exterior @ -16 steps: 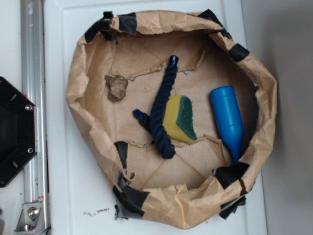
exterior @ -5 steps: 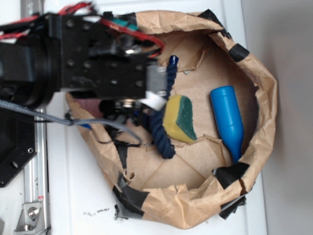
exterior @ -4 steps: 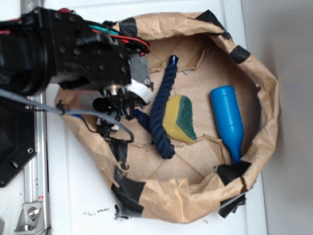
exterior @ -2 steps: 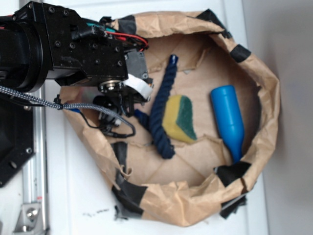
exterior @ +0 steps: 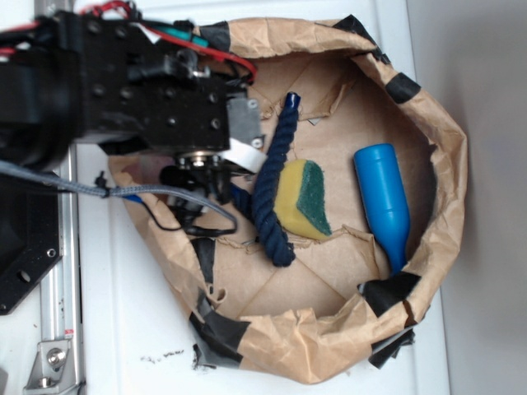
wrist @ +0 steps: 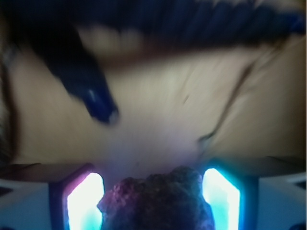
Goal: Grab the rock.
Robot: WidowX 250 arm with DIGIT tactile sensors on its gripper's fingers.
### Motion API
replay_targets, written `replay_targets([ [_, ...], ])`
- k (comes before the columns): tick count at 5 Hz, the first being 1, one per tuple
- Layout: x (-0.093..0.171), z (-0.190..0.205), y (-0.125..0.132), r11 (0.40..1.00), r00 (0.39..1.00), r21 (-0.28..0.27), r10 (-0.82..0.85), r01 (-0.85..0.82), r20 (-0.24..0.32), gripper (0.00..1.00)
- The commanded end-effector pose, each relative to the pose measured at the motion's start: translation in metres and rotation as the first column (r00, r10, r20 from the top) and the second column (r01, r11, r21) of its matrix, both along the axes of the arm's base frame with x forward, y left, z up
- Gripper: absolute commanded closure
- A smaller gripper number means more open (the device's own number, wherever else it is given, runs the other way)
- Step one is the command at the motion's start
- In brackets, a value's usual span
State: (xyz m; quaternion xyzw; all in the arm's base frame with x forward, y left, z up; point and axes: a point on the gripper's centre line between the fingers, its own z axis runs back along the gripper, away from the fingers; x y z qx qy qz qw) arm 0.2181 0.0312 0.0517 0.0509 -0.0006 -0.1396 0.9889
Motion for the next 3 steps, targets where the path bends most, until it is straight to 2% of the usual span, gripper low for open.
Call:
replay_targets([
  [1,0.027,0.085,-0.044,0.998,0.992,-0.061,0.033,-0.026,0.122,1.00],
  [2,0.043,0.103,-0.064,0.983,0.983,-0.103,0.159,-0.149,0.090,1.00],
  [3,0.057,0.099,-0.063,0.967,0.964,-0.084,0.248,-0.240,0.099,1.00],
])
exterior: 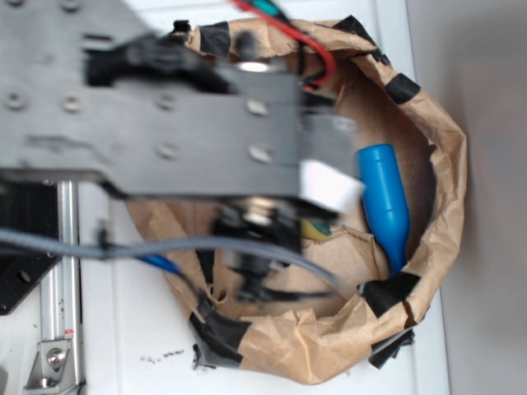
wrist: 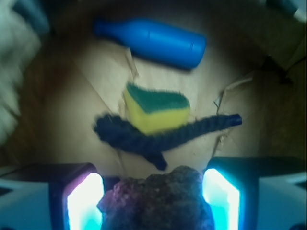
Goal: Grab the rock.
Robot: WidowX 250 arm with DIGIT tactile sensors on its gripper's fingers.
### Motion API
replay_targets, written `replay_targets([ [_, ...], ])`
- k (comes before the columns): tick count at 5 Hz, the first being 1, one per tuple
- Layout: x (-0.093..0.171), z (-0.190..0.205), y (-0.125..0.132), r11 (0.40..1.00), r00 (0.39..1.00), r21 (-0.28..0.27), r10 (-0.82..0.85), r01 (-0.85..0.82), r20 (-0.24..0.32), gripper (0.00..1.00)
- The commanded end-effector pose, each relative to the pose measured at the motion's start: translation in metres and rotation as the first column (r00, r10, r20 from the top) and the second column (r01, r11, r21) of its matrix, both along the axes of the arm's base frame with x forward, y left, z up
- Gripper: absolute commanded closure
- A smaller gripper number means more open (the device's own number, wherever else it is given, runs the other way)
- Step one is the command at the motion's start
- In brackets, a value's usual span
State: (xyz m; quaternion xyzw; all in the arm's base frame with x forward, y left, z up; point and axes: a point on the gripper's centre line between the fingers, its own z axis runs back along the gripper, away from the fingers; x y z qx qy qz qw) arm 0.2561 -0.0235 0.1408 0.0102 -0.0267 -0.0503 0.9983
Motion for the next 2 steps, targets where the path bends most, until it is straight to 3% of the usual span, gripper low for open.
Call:
replay_targets([
  [1,0.0284,0.0035,0.0023,0.994,0.992,0.004,0.108,-0.108,0.064,1.00],
  [2,0.0311,0.0001,0.0058,0.992,0.990,-0.024,0.128,-0.126,0.064,1.00],
])
